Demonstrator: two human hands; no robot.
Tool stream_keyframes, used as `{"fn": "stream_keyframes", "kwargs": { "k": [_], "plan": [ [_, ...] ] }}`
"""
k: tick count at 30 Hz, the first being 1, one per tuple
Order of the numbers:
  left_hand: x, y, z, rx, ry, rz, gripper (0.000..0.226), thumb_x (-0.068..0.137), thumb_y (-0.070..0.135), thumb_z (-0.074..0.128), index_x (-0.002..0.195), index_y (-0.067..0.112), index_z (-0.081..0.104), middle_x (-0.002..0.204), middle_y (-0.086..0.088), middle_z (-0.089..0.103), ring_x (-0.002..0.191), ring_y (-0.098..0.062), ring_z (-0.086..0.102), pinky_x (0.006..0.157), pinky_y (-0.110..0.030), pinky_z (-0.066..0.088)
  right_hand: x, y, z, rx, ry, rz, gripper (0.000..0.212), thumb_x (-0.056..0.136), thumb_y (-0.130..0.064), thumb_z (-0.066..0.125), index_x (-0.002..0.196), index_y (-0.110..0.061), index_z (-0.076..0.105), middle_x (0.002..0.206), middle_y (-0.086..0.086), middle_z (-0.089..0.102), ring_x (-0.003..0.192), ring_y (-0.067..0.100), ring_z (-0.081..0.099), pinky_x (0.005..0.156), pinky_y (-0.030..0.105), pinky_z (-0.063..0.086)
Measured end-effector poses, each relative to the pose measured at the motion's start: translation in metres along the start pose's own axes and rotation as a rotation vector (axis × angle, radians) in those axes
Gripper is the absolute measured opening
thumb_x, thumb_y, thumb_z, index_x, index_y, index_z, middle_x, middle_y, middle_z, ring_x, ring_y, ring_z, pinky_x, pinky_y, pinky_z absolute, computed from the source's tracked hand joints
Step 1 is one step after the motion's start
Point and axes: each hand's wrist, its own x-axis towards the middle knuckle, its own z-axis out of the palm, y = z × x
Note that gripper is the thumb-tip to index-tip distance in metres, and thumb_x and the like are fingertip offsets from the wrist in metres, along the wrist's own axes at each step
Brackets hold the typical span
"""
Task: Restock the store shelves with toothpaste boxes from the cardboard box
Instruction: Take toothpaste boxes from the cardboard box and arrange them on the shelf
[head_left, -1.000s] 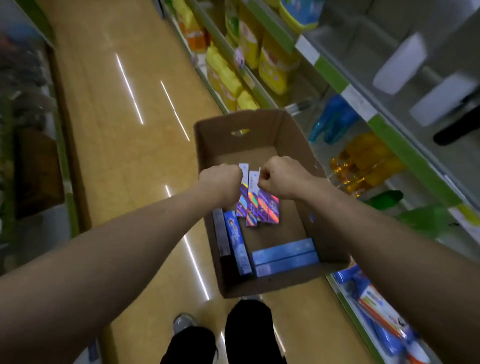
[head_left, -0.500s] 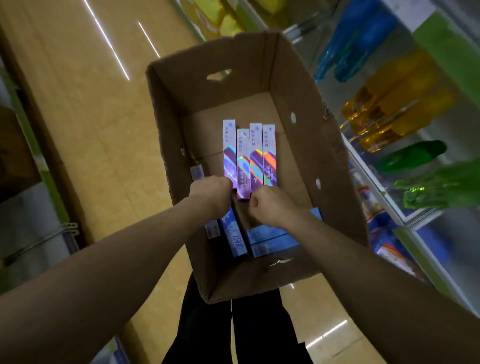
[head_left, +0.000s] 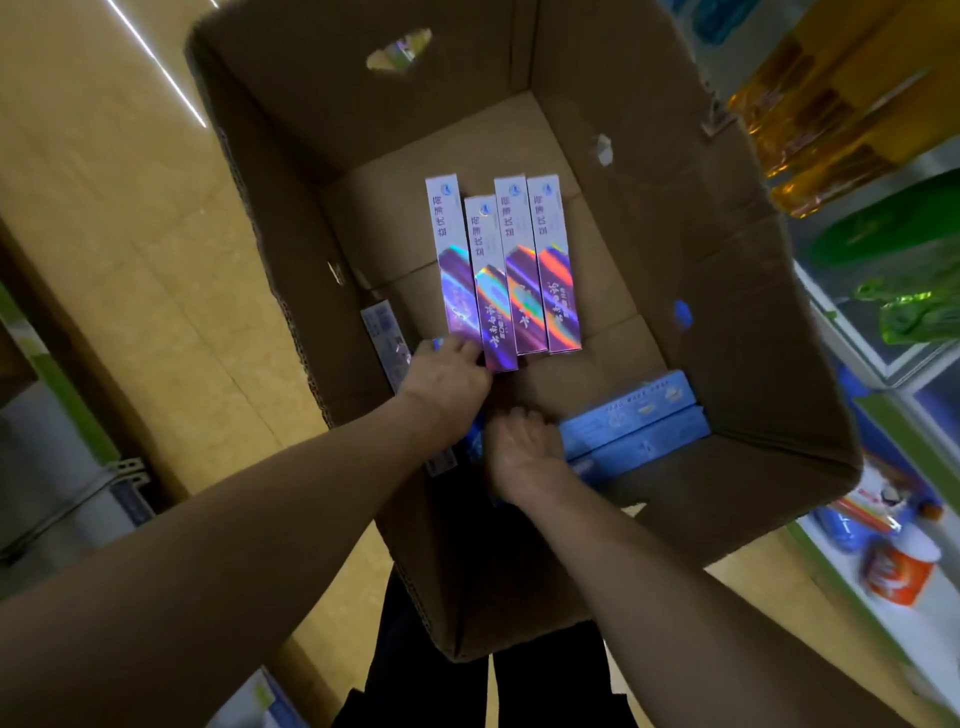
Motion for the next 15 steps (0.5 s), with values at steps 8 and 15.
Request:
{"fn": "stream_keyframes", "kwargs": {
  "k": [8,15],
  "plan": [
    [0.011,0.006,0.023,0.127,-0.014,0.081,0.033,0.096,0.021,0.045,0.128,0.017,0.053,0.138,-0.011,0.034,0.129,-0.030,0.030,0.103,-0.043,0.028,0.032,-0.014,0.043,0.030,0.323,0.164,0.045,0.016,-0.039,0.090,0.039,-0.015,0.060,0.042,0.002,0.053,0.036,0.018,0.053,0.045,0.017,0.040],
    [0.017,0.010,0.025,0.205,-0.018,0.069,0.033,0.098,0.019,0.041,0.129,0.014,0.050,0.139,-0.013,0.034,0.129,-0.031,0.029,0.108,-0.051,0.022,0.025,-0.012,0.031,0.027,0.203,0.126,0.033,0.094,-0.034,0.053,0.119,-0.013,0.057,0.120,0.012,0.060,0.111,0.029,0.059,0.090,0.034,0.043]
  ]
}}
